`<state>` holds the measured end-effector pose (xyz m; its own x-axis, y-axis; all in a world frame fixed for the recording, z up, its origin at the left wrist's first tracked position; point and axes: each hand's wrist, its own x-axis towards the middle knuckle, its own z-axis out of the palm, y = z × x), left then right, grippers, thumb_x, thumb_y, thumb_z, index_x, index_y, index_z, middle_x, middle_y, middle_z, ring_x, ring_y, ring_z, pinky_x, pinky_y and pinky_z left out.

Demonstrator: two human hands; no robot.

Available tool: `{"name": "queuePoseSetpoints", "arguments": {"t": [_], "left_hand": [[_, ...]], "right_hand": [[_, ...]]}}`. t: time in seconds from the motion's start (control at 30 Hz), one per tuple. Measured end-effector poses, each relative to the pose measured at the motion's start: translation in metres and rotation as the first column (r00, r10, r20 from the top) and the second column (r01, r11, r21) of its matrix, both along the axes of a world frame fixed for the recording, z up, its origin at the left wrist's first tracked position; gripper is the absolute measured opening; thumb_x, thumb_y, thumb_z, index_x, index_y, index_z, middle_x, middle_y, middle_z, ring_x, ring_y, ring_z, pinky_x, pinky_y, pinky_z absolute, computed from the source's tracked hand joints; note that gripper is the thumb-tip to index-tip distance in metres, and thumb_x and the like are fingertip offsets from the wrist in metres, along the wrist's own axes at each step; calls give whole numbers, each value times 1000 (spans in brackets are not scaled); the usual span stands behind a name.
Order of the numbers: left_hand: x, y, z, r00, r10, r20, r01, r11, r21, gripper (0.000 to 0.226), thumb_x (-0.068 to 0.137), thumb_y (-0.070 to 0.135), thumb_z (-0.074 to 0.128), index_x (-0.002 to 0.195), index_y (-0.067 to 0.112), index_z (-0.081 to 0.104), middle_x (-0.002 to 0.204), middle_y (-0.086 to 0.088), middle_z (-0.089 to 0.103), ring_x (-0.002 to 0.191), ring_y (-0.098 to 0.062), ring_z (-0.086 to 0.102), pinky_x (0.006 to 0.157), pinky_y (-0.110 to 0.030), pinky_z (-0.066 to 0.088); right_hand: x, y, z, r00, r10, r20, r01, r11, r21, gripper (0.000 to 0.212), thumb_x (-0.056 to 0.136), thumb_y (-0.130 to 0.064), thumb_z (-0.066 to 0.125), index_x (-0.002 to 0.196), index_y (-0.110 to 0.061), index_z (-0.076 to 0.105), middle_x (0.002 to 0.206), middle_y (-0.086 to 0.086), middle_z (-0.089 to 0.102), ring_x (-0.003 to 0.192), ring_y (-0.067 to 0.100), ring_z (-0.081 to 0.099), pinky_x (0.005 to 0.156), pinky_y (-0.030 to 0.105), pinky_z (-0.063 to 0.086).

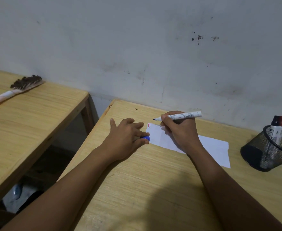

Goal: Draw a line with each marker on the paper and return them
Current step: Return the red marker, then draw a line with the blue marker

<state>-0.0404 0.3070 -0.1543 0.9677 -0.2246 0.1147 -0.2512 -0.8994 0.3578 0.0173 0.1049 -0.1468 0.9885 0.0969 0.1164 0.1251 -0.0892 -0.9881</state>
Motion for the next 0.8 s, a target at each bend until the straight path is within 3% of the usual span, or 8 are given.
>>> {"name": "queuePoseSetpoints", "arguments": {"t": [0.17, 0.3, 0.4, 0.57, 0.67, 0.8], "left_hand": [[-7, -1, 8, 999, 10, 33, -7, 997, -83, 37, 90, 57, 48, 120, 42, 63, 146, 10, 48, 138, -18, 33, 108, -72, 9], [-16, -16, 28, 983, 91, 160, -58, 978, -201, 30, 88, 54, 54, 113, 44, 67, 142, 15, 50, 135, -11, 37, 111, -69, -2], [-21, -37, 58, 973, 96, 208, -28, 951, -308, 27, 88, 57, 52, 108, 48, 68, 139, 18, 52, 131, -7, 40, 112, -67, -2], [-39, -79, 114, 953, 58, 298, 78, 901, -426, 28, 84, 61, 52, 102, 49, 70, 133, 20, 58, 125, -3, 47, 109, -67, 9], [-56, -103, 143, 931, -3, 366, 166, 895, -414, 30, 83, 64, 49, 101, 51, 69, 131, 20, 59, 121, -1, 49, 109, -66, 12], [-83, -131, 173, 889, -95, 449, 290, 873, -391, 37, 80, 65, 47, 103, 48, 70, 128, 21, 61, 117, 1, 49, 109, -64, 13]], "right_hand": [[-11, -15, 32, 994, -66, 92, 55, 991, 119, 12, 94, -7, 70, 94, 6, 71, 69, 9, 69, 51, 15, 55, 51, 24, 48], [-29, -38, 60, 982, -37, 186, 23, 997, 75, 15, 94, -7, 71, 90, 7, 70, 66, 8, 70, 52, 17, 56, 51, 27, 48], [-49, -54, 83, 974, -18, 224, 5, 998, 60, 17, 94, -9, 71, 86, 6, 71, 64, 8, 68, 53, 19, 54, 51, 30, 46], [-89, -79, 127, 955, -51, 294, 32, 997, 69, 17, 94, -5, 70, 78, -2, 72, 60, 4, 68, 49, 18, 54, 49, 28, 45], [-115, -99, 152, 942, -85, 325, 55, 994, 99, 17, 93, -3, 69, 77, -4, 71, 59, 3, 67, 48, 16, 54, 49, 28, 45], [-151, -127, 176, 929, -39, 369, 35, 999, 19, 12, 93, -7, 71, 82, -3, 74, 63, 7, 69, 52, 18, 57, 51, 29, 47]]}}
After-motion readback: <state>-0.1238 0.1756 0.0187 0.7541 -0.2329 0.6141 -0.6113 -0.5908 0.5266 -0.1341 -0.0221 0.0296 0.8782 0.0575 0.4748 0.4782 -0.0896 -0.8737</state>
